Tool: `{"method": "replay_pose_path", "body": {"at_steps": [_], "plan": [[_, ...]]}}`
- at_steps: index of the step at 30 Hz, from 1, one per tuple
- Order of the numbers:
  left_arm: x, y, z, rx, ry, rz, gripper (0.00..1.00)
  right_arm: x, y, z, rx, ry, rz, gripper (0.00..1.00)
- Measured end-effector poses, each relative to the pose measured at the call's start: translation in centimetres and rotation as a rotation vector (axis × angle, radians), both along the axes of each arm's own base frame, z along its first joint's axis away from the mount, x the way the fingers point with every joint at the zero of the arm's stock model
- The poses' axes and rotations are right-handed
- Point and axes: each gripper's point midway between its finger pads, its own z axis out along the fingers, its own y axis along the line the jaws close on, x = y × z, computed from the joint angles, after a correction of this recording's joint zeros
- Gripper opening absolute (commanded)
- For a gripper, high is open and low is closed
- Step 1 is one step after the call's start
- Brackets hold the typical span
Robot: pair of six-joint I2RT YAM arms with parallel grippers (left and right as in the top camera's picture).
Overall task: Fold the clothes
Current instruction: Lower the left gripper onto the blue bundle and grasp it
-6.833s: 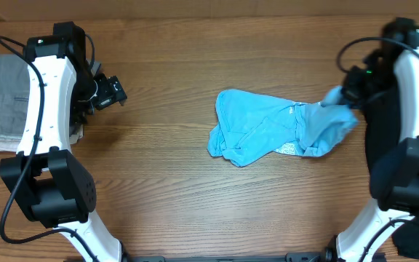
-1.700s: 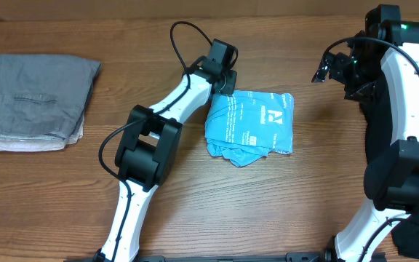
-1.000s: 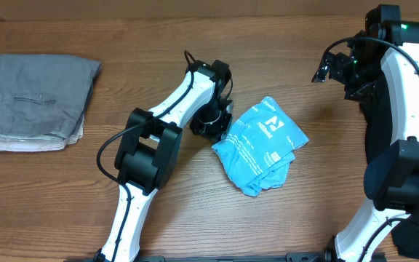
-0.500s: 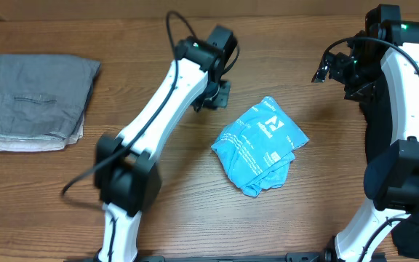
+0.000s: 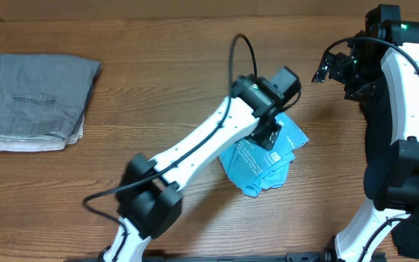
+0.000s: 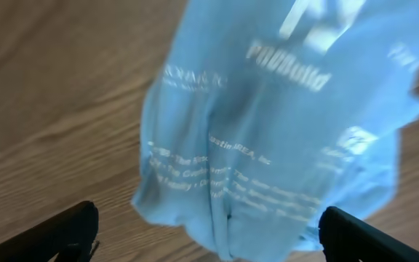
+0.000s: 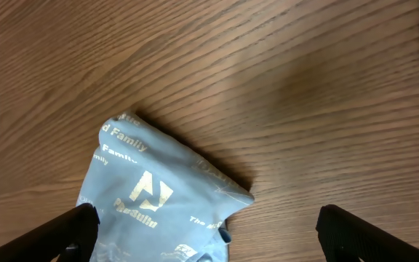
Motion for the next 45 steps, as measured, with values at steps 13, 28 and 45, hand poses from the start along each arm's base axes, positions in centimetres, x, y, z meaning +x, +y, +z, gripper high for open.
{"method": "replay_pose_path", "body": {"at_steps": [13,28,45], "plan": [[-2.6,-1.5,-4.9,0.058,0.142,-0.212,1.0,0.0,0.0,0.0,0.0,0.001,-0.001,1.0],[-4.1,-3.3,-5.0,0.035,0.153,-0.303,1.0,0.0,0.0,0.0,0.0,0.0,0.0,1.0],[-4.7,-5.3,-5.5,0.012,0.122,-0.335,1.0,0.0,0.0,0.0,-0.001,0.001,0.0,1.0]]}}
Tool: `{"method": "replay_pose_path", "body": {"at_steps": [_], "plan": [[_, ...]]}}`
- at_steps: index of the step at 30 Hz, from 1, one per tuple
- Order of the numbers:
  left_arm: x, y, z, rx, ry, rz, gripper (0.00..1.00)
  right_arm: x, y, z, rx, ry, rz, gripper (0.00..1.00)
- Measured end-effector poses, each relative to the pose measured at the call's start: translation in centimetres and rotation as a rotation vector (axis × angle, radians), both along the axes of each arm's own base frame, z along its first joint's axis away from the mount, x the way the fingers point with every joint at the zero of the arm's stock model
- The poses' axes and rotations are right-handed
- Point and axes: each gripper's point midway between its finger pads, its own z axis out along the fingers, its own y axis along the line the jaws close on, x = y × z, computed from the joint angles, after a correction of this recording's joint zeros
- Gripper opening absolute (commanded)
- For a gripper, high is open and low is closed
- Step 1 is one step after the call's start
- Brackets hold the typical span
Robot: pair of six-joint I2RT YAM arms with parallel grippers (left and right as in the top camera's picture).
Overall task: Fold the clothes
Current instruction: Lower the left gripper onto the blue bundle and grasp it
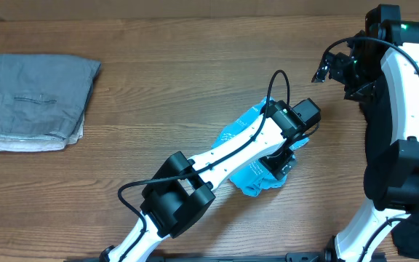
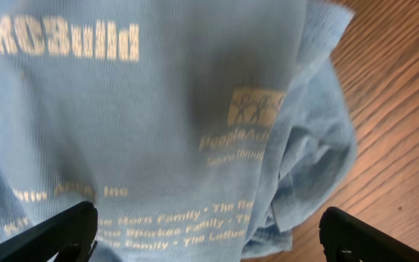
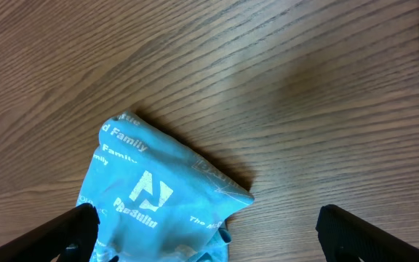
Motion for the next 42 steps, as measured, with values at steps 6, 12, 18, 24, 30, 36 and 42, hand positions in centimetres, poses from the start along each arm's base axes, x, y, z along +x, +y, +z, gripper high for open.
{"method": "replay_pose_path", "body": {"at_steps": [6,12,18,24,30,36,42], "plan": [[0.2,-0.2,-0.1,-0.009,-0.004,0.018,1.0,0.0,0.0,0.0,0.0,0.0,0.0,1.0],[0.2,-0.4,-0.6,-0.018,-0.005,0.031,1.0,0.0,0.0,0.0,0.0,-0.001,0.0,1.0],[-0.6,0.1,-2.1,0.007,0.012,0.021,1.0,0.0,0.0,0.0,0.001,0.0,0.0,1.0],[-1.7,0.1,-3.9,0.012,0.04,0.008,1.0,0.0,0.0,0.0,0.0,-0.001,0.0,1.0],[-1.8,0.0,-3.9,0.007,0.044,0.004,1.0,0.0,0.0,0.0,0.0,0.0,0.0,1.0],[-1.7,-0.3,-4.0,-0.004,0.04,0.003,1.0,0.0,0.0,0.0,0.0,-0.001,0.0,1.0],[-1.8,-0.6,-4.0,-0.011,0.036,-0.003,1.0,0.0,0.0,0.0,0.0,0.0,0.0,1.0]]}}
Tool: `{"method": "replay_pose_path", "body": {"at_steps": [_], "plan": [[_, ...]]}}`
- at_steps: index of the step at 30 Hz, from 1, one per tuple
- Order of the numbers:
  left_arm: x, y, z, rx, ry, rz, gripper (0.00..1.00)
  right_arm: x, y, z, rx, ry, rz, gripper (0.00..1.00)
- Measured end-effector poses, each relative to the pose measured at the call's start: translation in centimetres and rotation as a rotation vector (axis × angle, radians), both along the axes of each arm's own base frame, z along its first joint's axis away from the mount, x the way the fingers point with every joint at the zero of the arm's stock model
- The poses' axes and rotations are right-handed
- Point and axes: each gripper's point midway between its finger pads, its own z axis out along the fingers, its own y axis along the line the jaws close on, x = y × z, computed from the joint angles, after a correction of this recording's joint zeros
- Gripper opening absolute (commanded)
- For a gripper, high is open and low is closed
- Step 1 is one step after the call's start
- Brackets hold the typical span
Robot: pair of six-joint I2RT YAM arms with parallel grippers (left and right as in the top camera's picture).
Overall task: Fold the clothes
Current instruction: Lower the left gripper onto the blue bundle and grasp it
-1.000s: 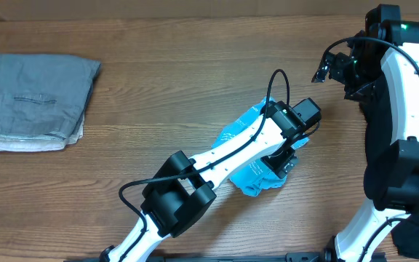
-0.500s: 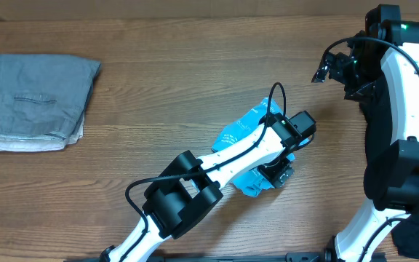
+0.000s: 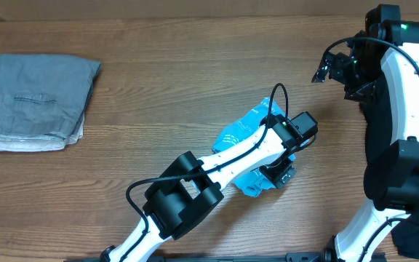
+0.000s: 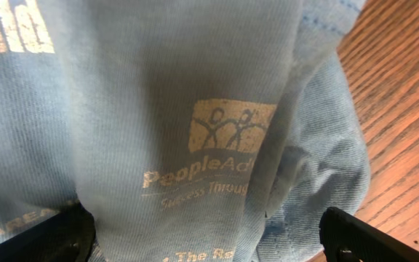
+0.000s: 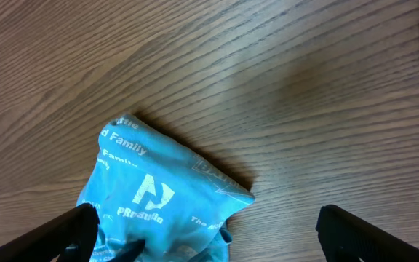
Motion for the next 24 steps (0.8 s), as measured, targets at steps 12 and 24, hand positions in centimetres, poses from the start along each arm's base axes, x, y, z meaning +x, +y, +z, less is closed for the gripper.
{"method": "replay_pose_path", "body": {"at_steps": [12,24], "plan": [[0.0,-0.1,-1.3,-0.016,-0.026,-0.001,0.98,0.0,0.0,0.0,0.0,0.0,0.0,1.0],[0.2,0.3,-1.4,-0.003,-0.041,0.001,0.81,0.0,0.0,0.0,0.0,0.0,0.0,1.0]]}}
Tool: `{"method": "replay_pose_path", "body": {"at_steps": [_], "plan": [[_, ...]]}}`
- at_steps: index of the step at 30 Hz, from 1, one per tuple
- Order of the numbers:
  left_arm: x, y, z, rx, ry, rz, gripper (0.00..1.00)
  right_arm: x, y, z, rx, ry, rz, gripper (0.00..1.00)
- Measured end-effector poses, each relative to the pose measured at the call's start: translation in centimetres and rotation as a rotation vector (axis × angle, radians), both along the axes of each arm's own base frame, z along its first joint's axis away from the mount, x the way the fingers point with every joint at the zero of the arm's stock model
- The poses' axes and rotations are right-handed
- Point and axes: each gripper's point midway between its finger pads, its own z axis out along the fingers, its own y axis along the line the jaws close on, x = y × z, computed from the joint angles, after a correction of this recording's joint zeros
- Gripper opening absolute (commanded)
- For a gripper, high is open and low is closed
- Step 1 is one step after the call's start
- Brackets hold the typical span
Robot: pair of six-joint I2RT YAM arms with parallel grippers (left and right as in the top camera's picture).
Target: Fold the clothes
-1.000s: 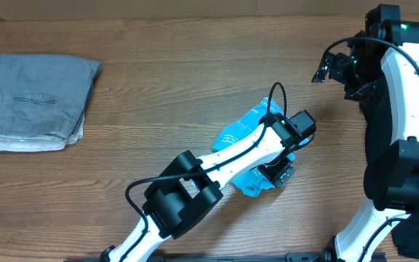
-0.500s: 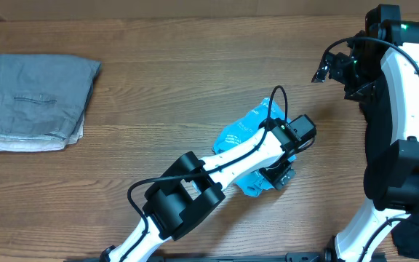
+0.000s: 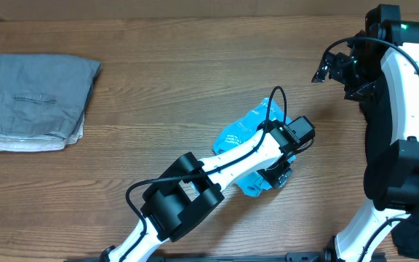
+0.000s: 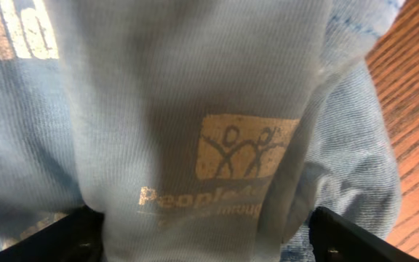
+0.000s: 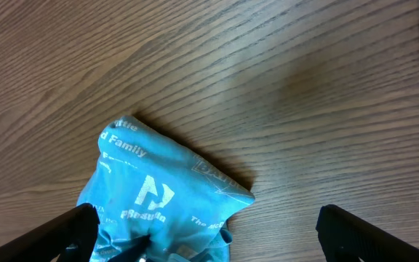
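Observation:
A crumpled light-blue T-shirt [image 3: 247, 149] with white print lies right of the table's middle. My left gripper [image 3: 278, 175] is down on the shirt's near right edge. In the left wrist view the shirt [image 4: 195, 109] fills the frame. A ridge of fabric with a stick-figure logo bulges between the spread fingers [image 4: 344, 240], so the left gripper [image 4: 206, 244] is open. My right gripper [image 3: 331, 69] hangs open high over the far right, with nothing between its fingertips [image 5: 366, 233]. The right wrist view looks down on the shirt [image 5: 158, 193].
A folded grey garment stack [image 3: 38, 102] lies at the far left. Bare wooden table [image 3: 158, 94] stretches between it and the shirt. The right arm's black base [image 3: 402, 167] stands at the right edge.
My left gripper has sunk a little deeper into the shirt, and the fabric ridge now bulges closer between its fingers, which sit slightly nearer each other. The right arm has not moved.
My left gripper first hung open above the shirt's far side. Then it stood over the shirt's near right edge. Then it was low against that edge with a fold between its open fingers, where it now presses in. The right gripper stayed raised and open.

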Motion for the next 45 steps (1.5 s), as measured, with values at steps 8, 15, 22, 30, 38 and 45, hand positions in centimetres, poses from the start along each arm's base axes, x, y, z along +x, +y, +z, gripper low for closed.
{"method": "replay_pose_path", "body": {"at_steps": [8,15,22,30,38,45], "plan": [[0.6,0.8,-0.3,0.025,-0.041,0.008,0.54,0.0,0.0,0.0,0.0,0.0,0.0,1.0],[1.0,1.4,-0.3,0.051,-0.069,0.013,0.24,0.0,0.0,0.0,0.0,0.0,0.0,1.0],[1.0,1.4,0.0,0.051,-0.073,0.026,0.04,0.0,0.0,0.0,0.0,0.0,0.0,1.0],[1.4,1.7,0.0,0.056,-0.082,0.041,0.04,0.0,0.0,0.0,0.0,0.0,0.001,1.0],[2.6,3.6,0.5,0.097,-0.075,0.089,0.04,0.0,0.0,0.0,0.0,0.001,0.0,1.0],[6.5,6.5,3.3,0.111,-0.171,0.177,0.04,0.0,0.0,0.0,0.0,0.0,0.0,1.0]]}}
